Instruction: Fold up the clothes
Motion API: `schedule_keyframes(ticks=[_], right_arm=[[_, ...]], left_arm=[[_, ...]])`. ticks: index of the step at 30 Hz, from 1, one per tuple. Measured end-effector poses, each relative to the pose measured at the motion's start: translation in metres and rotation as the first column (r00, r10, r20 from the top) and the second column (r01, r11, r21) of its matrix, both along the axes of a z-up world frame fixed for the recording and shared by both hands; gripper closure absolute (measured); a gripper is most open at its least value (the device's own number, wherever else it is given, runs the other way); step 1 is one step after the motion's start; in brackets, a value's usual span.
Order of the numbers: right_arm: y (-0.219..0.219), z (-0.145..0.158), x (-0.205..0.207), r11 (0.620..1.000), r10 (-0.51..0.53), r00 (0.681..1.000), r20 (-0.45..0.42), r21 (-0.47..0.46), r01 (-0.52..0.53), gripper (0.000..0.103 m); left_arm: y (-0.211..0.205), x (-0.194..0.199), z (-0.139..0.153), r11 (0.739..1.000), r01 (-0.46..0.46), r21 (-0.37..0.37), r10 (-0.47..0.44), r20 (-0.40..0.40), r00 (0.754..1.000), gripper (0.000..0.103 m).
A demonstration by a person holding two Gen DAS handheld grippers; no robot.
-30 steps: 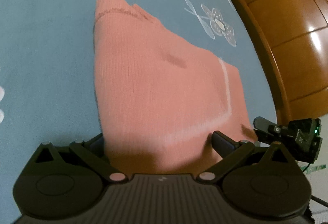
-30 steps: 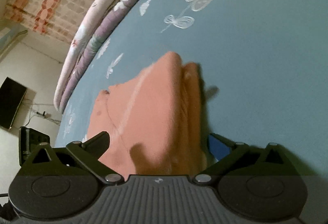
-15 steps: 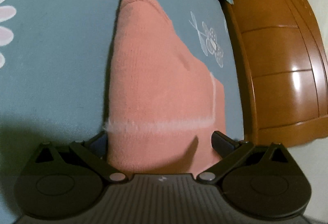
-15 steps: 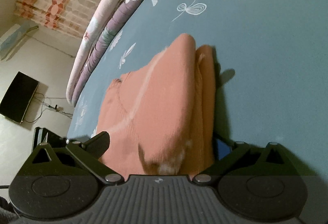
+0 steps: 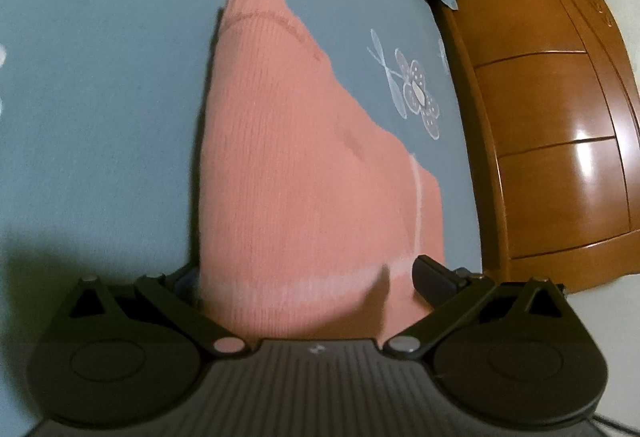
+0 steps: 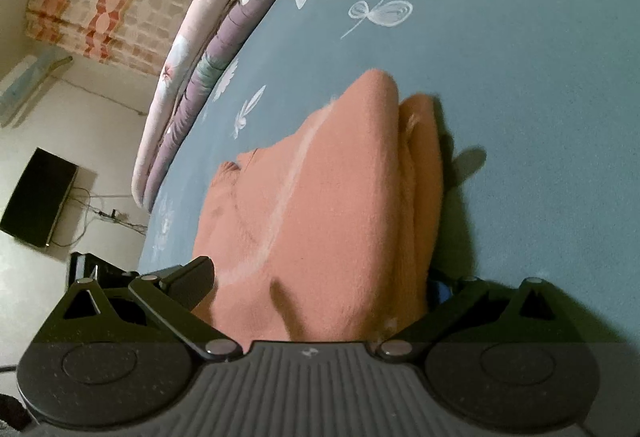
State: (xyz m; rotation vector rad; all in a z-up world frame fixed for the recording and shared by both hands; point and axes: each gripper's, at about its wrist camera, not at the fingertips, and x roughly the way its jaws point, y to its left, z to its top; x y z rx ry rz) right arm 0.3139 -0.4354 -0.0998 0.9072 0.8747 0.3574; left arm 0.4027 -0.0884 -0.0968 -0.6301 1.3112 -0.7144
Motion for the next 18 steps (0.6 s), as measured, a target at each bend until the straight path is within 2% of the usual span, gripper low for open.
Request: schedule_keyframes(ticks=[6,11,18], right_arm=[[0.002,0.002,0.012,1.0,0.015,1.0,-0.015,-0.018,-0.015,0.0],[0.004,0.002,0.015,1.0,0.013,1.0,-0.018,-0.026,-0.014,0.0],[0.004,0.001,0.013,1.0,0.001,1.0,-0.017,-0.021,-0.002,0.0]], left_arm=[[-0.003,0.014,-0.002,1.0,0.006,-0.012,-0.006,-0.016,1.0,0.001],[-0.004,0.008,0.0,1.0,0.013,-0.007,-0.012,0.013,1.0,0.001],[-0.002,0.007,0.001,1.0,0.025,0.004,-0.025,0.013,1.0,0.001]])
